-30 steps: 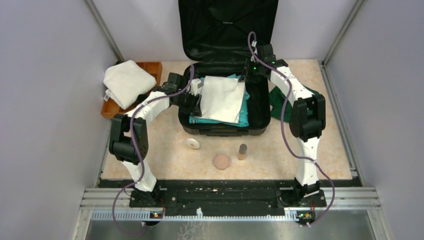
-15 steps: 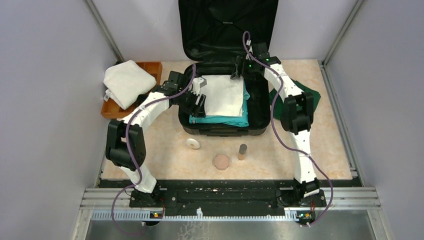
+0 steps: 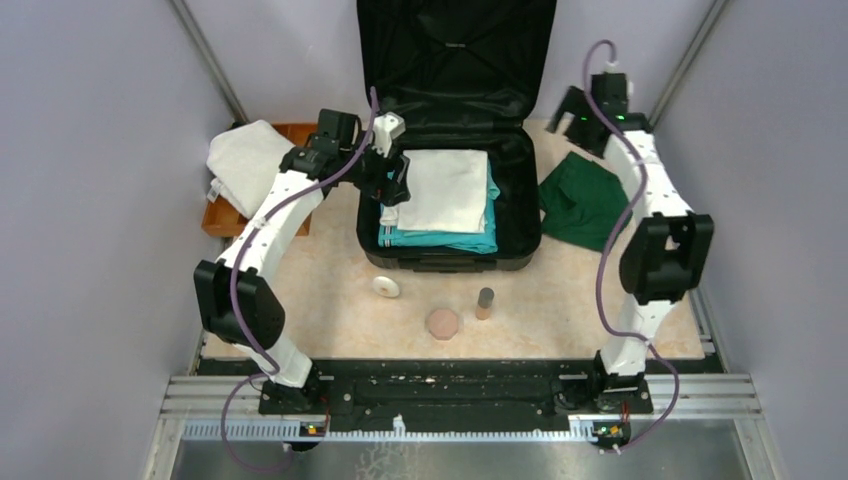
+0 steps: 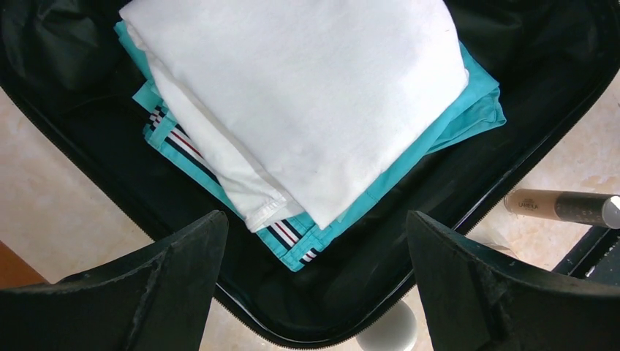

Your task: Pack the luggage

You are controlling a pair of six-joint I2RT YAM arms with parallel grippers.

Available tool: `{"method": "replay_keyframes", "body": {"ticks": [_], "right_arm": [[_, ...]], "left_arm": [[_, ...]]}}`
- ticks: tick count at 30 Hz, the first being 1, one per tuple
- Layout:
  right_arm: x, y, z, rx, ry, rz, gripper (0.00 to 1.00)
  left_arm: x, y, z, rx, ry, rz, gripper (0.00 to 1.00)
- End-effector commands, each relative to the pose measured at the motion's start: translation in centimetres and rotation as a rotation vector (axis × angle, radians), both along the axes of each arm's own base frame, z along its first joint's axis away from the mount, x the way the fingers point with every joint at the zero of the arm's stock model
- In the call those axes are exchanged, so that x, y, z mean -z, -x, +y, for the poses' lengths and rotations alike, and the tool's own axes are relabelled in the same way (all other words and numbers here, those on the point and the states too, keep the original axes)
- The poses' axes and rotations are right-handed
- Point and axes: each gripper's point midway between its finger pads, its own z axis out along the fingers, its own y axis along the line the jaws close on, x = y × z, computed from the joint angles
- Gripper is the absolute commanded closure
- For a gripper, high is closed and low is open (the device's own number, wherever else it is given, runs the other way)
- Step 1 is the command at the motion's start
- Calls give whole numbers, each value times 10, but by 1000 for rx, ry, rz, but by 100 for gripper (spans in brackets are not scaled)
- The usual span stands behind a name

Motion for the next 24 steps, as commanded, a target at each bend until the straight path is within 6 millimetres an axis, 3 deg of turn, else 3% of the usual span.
{"method": "replay_keyframes", "body": {"ticks": [1, 5, 8, 14, 19, 24], "right_arm": [[35, 19, -81, 283, 11, 79, 1], [84, 11, -89, 319, 56, 216, 1], [110, 0, -87, 327, 56, 258, 1], [127, -19, -78, 325, 82, 248, 1], [157, -33, -75, 326, 119, 297, 1], [183, -35, -68, 308, 150, 344, 1]], "left_arm": [[-19, -3, 3, -18, 10, -56, 2], [-9, -2, 2, -16, 11, -31, 2], [-4, 2, 0, 1, 17, -19, 2], [7, 6, 0, 11, 15, -2, 2], [17, 8, -3, 28, 18, 33, 2], [23, 9, -3, 29, 15, 44, 2]]}}
